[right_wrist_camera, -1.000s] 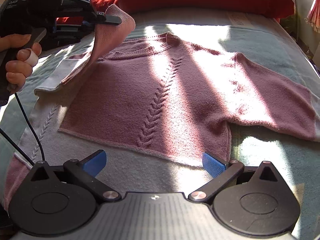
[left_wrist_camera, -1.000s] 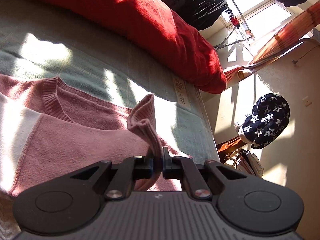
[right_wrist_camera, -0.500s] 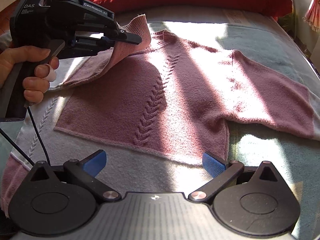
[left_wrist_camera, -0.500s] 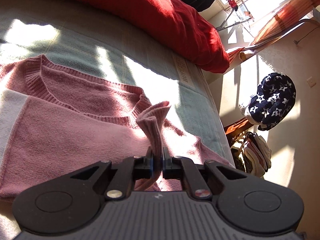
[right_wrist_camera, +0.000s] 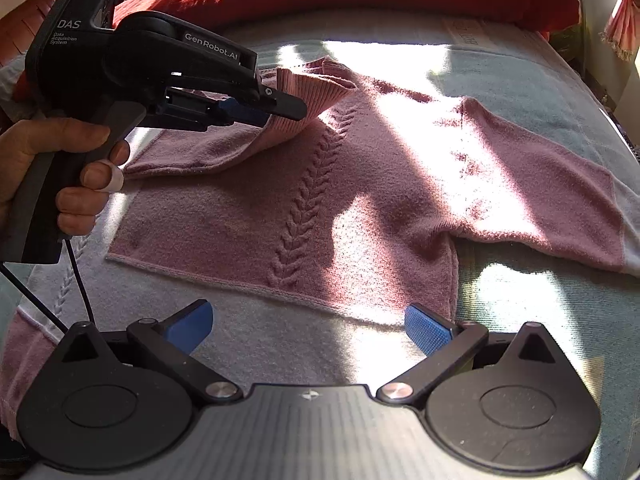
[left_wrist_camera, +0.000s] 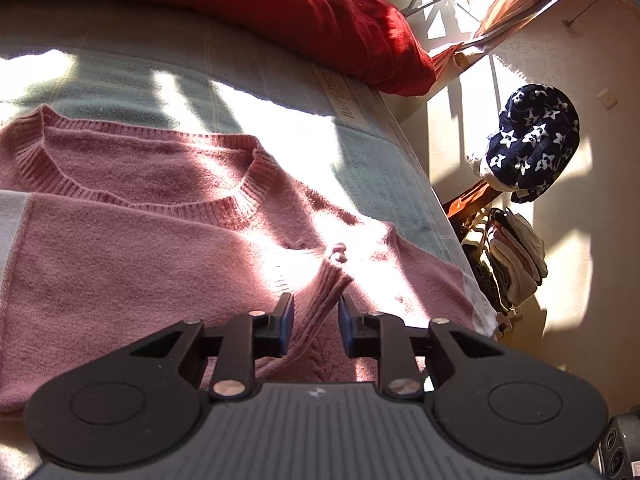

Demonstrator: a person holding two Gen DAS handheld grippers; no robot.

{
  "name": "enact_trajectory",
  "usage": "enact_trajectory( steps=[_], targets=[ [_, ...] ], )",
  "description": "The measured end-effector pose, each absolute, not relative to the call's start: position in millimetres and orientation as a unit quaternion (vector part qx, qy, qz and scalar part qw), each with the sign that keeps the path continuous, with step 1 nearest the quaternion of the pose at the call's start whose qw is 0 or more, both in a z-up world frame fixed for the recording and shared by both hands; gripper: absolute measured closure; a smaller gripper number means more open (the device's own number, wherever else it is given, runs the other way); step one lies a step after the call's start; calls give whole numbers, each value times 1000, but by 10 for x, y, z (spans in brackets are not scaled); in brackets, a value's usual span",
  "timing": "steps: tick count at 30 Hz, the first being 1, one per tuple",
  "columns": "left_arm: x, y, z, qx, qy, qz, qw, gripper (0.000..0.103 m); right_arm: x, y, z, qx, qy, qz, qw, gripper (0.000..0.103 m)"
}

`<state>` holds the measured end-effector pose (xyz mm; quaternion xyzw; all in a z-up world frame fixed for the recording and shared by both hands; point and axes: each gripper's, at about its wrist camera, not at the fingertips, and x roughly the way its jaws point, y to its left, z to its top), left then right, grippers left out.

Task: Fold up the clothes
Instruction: 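Lower the sleeve onto the sweater body and open the left tool, then press the folded sleeve flat with the open left tool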

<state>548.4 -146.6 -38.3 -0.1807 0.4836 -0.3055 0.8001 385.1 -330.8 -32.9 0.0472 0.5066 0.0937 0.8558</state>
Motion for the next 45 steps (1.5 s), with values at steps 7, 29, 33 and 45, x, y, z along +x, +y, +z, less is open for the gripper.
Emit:
enact_trajectory(
  steps=[7, 29, 33, 45],
  targets=[
    [5138, -967, -57, -131, 469, -284, 826, 61, 3861, -3279, -260, 48, 507, 89, 856, 0],
    [4951, 827, -640, -195, 466, -118, 855, 61, 4322, -2165, -75, -28, 501, 139, 853, 0],
    [4961, 986, -719, -218, 462, -136, 849, 67, 4401, -2039, -92, -35, 505, 145, 850, 0],
    [4869, 1040, -243, -186, 425, -183, 867, 54, 4549, -1955, -89, -38, 496, 153, 854, 0]
  ],
)
